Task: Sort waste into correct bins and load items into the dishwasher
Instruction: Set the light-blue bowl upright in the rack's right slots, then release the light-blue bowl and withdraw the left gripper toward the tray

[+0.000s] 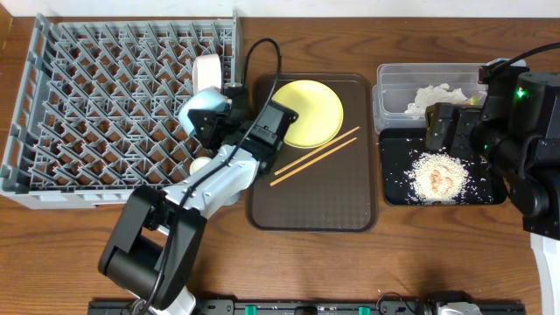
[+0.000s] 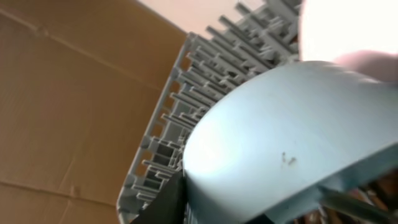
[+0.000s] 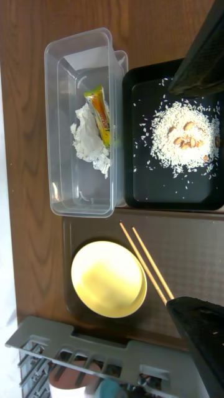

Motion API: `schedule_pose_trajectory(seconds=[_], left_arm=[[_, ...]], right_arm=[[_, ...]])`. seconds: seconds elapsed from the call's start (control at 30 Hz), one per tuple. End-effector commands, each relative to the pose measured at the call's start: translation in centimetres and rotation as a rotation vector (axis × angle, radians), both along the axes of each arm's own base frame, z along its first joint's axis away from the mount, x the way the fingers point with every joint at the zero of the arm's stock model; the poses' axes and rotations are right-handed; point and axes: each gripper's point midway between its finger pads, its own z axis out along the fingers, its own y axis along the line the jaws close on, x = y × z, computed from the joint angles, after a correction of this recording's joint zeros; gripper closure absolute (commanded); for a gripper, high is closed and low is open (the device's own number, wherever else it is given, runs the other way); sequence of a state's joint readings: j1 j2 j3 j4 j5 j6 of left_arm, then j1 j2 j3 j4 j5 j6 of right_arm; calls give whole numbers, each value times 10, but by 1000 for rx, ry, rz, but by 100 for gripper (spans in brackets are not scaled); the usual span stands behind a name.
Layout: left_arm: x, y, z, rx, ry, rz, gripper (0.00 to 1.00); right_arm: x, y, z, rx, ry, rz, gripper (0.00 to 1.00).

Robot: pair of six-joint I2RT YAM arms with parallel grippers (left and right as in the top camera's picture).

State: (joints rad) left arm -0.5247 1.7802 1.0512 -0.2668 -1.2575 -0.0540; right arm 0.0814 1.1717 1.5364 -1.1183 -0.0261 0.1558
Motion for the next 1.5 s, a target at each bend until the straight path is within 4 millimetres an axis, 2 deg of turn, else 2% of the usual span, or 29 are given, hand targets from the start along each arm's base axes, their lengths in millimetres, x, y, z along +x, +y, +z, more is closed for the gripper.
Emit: schedule_pose_trajectory(seconds=[0.0, 0.2, 0.5, 0.57, 0.7, 0.87, 0.93, 1.07, 1.17, 1.27, 1.43, 1.47], left_arm=[[2, -20, -35, -152, 74, -80, 75], [-5, -25, -52, -221, 148, -97, 66], [-4, -27, -50, -267, 112, -86, 40], [-2, -32, -47, -306, 109, -102, 36], [3, -57, -34, -489, 108, -192, 31], [-3, -87, -14, -698, 123, -320, 29], [-8, -93, -5, -761, 114, -338, 29], [-28, -90, 6, -875, 96, -286, 29], [-48, -100, -3, -992, 173, -259, 36], [-67, -118, -21, -1080, 319, -276, 36], [-85, -115, -50, -1063, 448, -223, 36], [-86, -114, -54, -1057, 460, -214, 39]], right_arm=[[1, -4, 1, -2, -2, -17, 1], [1, -4, 1, -2, -1, -17, 1], [1, -4, 1, -2, -1, -17, 1], [1, -4, 1, -2, -2, -17, 1], [1, -4, 1, -2, -1, -17, 1], [1, -4, 1, -2, -1, -17, 1], [1, -4, 1, -2, -1, -17, 1], [1, -4, 1, -2, -2, -17, 1], [1, -4, 1, -2, -1, -17, 1], [1, -4, 1, -2, -2, -17, 1], [1, -4, 1, -2, -2, -17, 1], [1, -4, 1, -2, -1, -17, 1]])
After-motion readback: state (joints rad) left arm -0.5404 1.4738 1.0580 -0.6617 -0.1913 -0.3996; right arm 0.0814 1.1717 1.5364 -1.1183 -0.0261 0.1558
